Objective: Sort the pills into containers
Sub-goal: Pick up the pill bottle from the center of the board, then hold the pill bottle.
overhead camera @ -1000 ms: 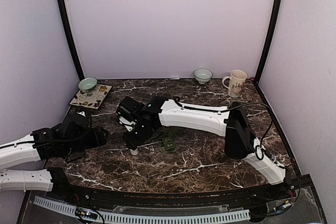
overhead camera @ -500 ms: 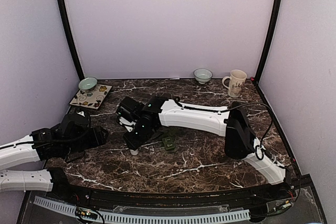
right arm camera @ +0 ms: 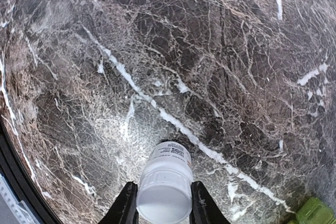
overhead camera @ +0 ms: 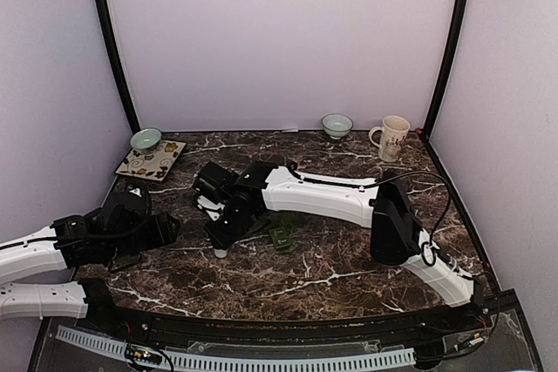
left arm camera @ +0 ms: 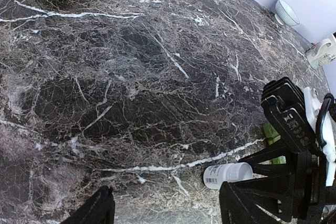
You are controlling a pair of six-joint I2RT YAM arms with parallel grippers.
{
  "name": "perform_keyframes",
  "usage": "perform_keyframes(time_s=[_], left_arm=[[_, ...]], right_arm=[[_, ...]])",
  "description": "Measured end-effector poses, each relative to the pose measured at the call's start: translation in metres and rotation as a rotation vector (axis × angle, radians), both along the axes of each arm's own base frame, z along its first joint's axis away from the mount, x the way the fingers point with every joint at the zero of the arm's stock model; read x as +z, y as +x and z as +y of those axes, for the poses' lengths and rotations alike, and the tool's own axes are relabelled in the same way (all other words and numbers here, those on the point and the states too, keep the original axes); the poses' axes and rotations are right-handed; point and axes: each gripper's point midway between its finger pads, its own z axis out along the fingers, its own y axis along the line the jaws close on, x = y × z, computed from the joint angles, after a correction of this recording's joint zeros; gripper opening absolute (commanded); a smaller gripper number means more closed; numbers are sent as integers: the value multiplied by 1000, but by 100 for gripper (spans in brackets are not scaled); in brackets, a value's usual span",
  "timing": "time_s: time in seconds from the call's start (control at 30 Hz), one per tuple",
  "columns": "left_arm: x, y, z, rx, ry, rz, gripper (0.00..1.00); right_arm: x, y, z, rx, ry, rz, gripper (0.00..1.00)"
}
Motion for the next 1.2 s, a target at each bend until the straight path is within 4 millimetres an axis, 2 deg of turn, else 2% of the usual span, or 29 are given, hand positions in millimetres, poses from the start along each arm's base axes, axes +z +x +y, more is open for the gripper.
perform_keyframes(time_s=[0.13,0.33,0.47,0.57,0.77,0.87,0.97,1.07,1.2], left_arm=[[-1,0,0,-1,0,1,73],[-2,1,-4,-9,-14,-3,82],[-1,5,-15,-38,-52,-19,90],[-2,8,-26,-72,-92,-30,91],[1,18,-57,-189,-197,-65,91],[5,23,-77,-283,-230,-84,91],[17,28,-105,-408,-253,-98,91],[40,32,-134,-538,-293,-141,89],[72,31,-155,-653,-356,-226,87]], right_arm=[[0,2,0,1,1,-1,24],[0,5,-4,-4,8,6,19],[9,4,-27,-30,17,40,18],[38,13,-48,-76,75,67,18],[126,43,-87,-170,311,76,18],[149,48,-100,-182,386,86,18],[148,38,-106,-169,401,121,18],[138,30,-111,-168,394,164,17],[131,24,-121,-189,401,211,17]])
